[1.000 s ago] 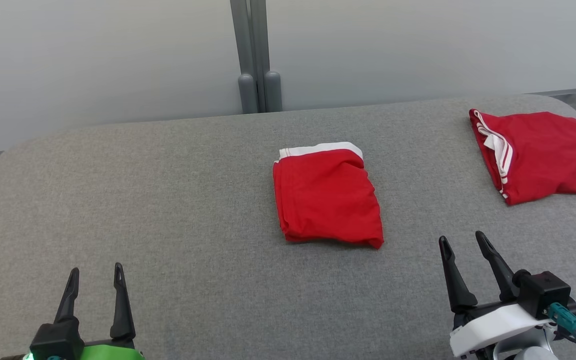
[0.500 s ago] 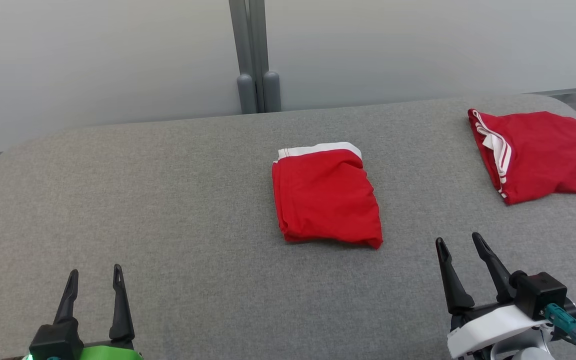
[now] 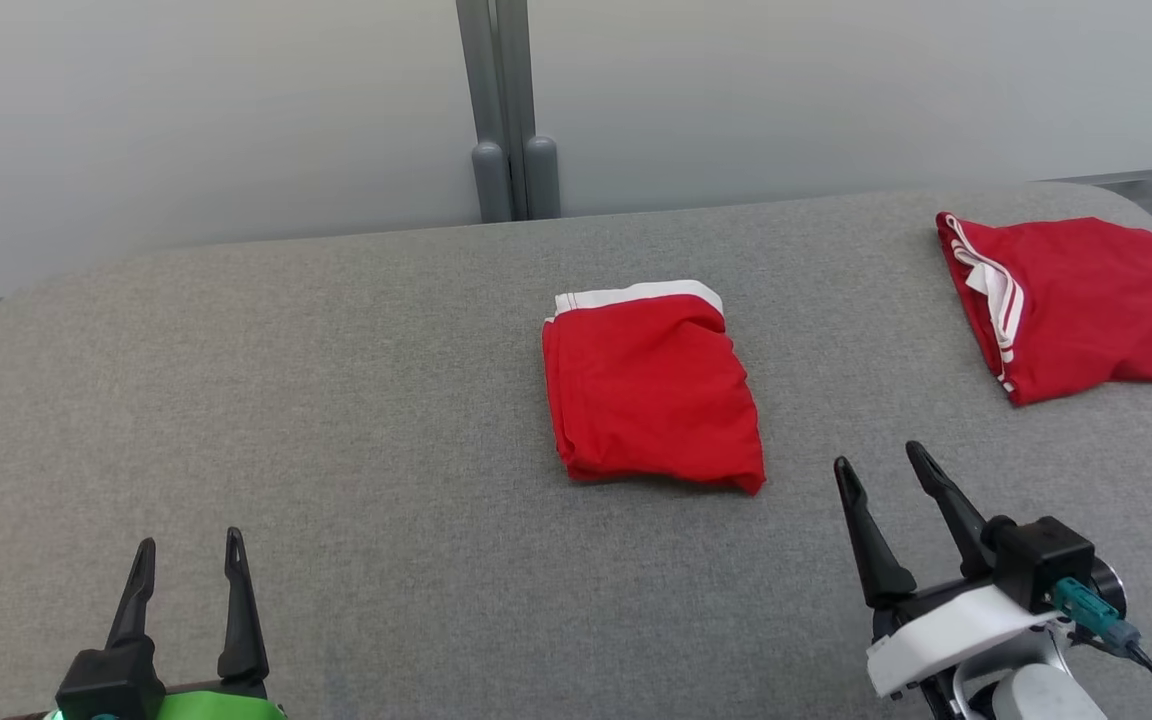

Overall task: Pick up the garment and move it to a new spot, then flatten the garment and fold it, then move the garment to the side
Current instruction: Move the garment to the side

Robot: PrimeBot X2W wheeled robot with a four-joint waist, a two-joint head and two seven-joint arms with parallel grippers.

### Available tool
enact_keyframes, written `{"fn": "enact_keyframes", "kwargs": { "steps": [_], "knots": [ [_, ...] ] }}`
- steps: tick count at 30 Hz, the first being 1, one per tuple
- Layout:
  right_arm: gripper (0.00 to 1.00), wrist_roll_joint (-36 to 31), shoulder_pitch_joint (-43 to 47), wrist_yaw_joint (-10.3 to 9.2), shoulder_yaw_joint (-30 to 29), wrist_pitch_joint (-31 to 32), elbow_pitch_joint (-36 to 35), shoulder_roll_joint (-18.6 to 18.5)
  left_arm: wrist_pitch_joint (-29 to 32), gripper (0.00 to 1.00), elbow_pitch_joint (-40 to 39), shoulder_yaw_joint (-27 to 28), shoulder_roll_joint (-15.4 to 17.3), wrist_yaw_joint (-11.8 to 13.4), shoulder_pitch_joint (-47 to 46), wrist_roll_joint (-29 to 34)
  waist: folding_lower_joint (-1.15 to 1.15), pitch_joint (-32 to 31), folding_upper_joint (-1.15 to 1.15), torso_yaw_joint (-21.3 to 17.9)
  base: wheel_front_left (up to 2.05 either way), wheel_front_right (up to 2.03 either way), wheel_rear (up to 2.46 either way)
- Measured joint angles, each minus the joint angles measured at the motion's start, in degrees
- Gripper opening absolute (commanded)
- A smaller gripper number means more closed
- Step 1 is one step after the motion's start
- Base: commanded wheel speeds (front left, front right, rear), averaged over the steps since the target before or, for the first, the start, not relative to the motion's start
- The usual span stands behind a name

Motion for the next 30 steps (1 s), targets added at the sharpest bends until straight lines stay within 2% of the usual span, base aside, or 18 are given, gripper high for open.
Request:
{"fn": "enact_keyframes", "kwargs": {
  "steps": [7, 19, 25, 30],
  "knots": [
    [1.00, 1.08, -9.17, 0.00, 3.49, 0.00, 6.10, -1.92, 0.00, 1.00, -0.22, -0.98, 0.00, 0.19, -0.26, -0.13, 0.00, 1.62, 0.00, 0.42, 0.00, 0.00, 0.00],
    [1.00, 2.49, -30.58, 0.00, 5.66, 2.16, 24.32, -4.17, 0.00, 1.00, 0.46, -5.11, 0.01, 0.99, -6.55, -1.93, 0.00, 8.45, 0.00, 3.76, 0.00, 0.00, 0.00],
    [1.00, 3.91, -36.28, 0.00, 7.53, 2.42, 33.76, -4.81, 0.00, 1.00, 0.75, -7.38, 0.01, 1.53, -9.00, -2.56, 0.00, 11.50, 0.00, 6.63, 0.00, 0.00, 0.00],
    [1.00, 6.65, -38.62, 0.00, 9.04, 2.53, 41.02, -3.67, 0.00, 1.00, 1.04, -8.25, 0.01, 1.96, -10.23, -3.09, 0.00, 13.90, 0.00, 8.68, 0.00, 0.00, 0.00]
  ]
}}
